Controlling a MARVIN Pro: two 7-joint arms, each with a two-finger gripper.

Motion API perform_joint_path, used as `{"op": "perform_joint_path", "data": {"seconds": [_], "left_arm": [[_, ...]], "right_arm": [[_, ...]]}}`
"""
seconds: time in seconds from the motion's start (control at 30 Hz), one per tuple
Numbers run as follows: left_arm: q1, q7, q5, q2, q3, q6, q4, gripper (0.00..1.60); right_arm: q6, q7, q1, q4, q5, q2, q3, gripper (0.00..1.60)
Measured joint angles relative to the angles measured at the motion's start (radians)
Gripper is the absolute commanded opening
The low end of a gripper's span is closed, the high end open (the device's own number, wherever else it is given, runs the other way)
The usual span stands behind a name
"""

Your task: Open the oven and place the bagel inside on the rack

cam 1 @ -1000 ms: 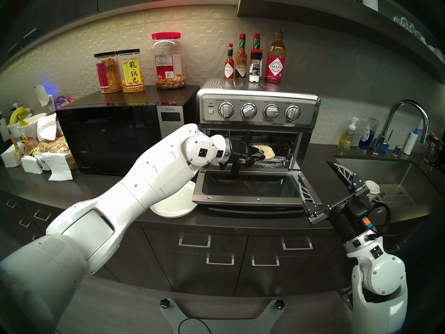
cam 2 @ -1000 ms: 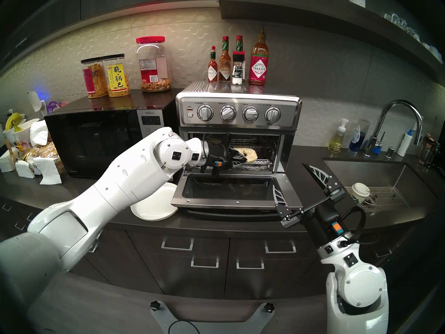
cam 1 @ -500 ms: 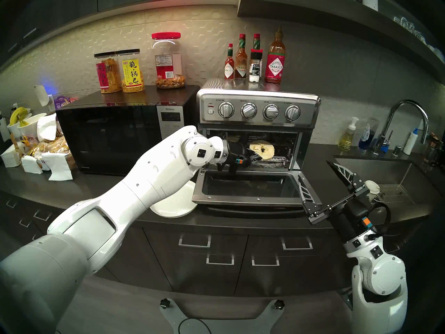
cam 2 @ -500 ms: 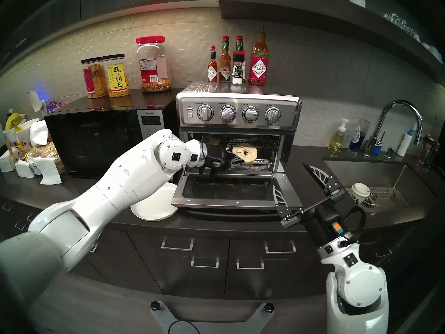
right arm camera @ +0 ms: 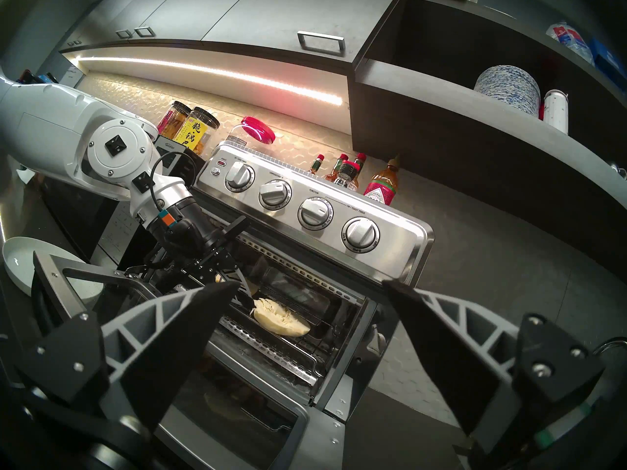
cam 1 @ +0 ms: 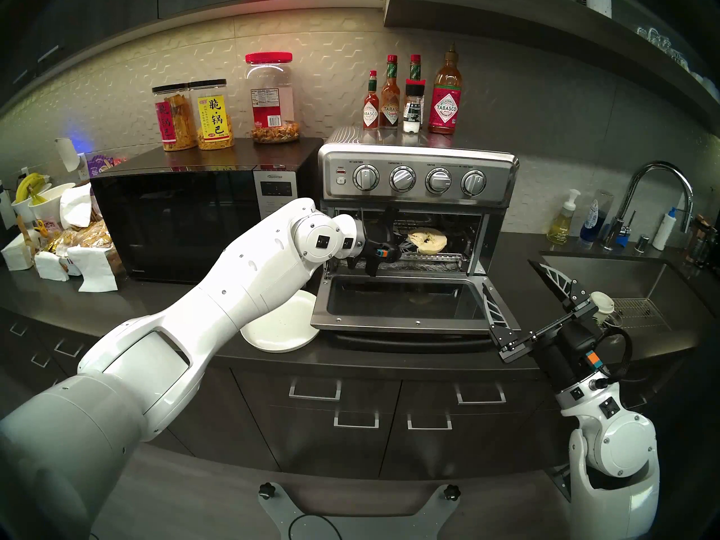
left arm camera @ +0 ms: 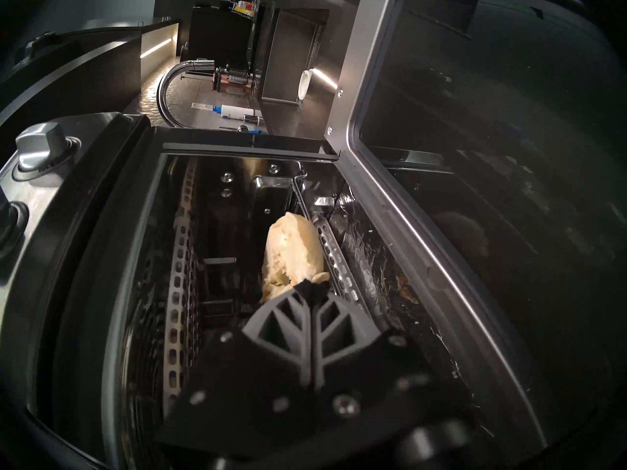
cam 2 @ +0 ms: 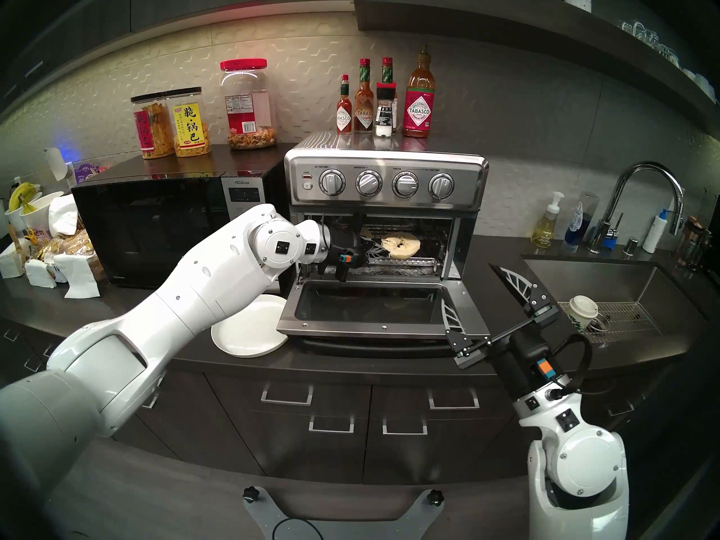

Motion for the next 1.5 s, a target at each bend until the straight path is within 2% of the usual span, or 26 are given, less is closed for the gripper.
{"op": "perform_joint_path", "data": {"seconds": [0.4,0.43,0.47,0.5,0.6,0.67,0.7,0.8,0.83,0.87,0.9,1.03,1.13,1.5], "left_arm": [[-0.023,0.036,0.031,-0.028,-0.007,-0.017,0.092,0.00],[-0.024,0.038,0.032,-0.029,-0.008,-0.020,0.094,0.79],[-0.024,0.040,0.033,-0.030,-0.008,-0.022,0.095,1.11],[-0.024,0.042,0.034,-0.030,-0.008,-0.024,0.097,1.23],[-0.024,0.047,0.036,-0.030,-0.013,-0.025,0.090,1.25],[-0.022,0.047,0.036,-0.028,-0.013,-0.020,0.085,1.43],[-0.019,0.047,0.035,-0.026,-0.013,-0.018,0.079,1.47],[-0.014,0.044,0.033,-0.018,-0.013,-0.010,0.064,1.37],[-0.013,0.043,0.032,-0.018,-0.013,-0.009,0.062,1.11],[-0.011,0.041,0.031,-0.014,-0.013,-0.006,0.054,1.04],[-0.008,0.039,0.030,-0.010,-0.013,-0.004,0.046,0.75],[0.008,0.016,0.018,0.015,-0.017,0.006,-0.014,0.48],[0.018,0.002,0.008,0.032,-0.023,0.008,-0.054,0.41],[0.074,-0.014,-0.048,0.107,-0.065,-0.012,-0.209,0.43]], "right_arm": [[0.000,0.000,0.000,0.000,0.000,0.000,0.000,1.60],[0.000,0.000,0.000,0.000,0.000,0.000,0.000,1.60],[0.000,0.000,0.000,0.000,0.000,0.000,0.000,1.60],[0.000,0.000,0.000,0.000,0.000,0.000,0.000,1.60],[0.000,0.000,0.000,0.000,0.000,0.000,0.000,1.60],[0.000,0.000,0.000,0.000,0.000,0.000,0.000,1.60],[0.000,0.000,0.000,0.000,0.000,0.000,0.000,1.60],[0.000,0.000,0.000,0.000,0.000,0.000,0.000,1.60],[0.000,0.000,0.000,0.000,0.000,0.000,0.000,1.60],[0.000,0.000,0.000,0.000,0.000,0.000,0.000,1.60],[0.000,0.000,0.000,0.000,0.000,0.000,0.000,1.60],[0.000,0.000,0.000,0.000,0.000,0.000,0.000,1.60],[0.000,0.000,0.000,0.000,0.000,0.000,0.000,1.60],[0.000,0.000,0.000,0.001,0.000,0.000,0.000,1.60]]}}
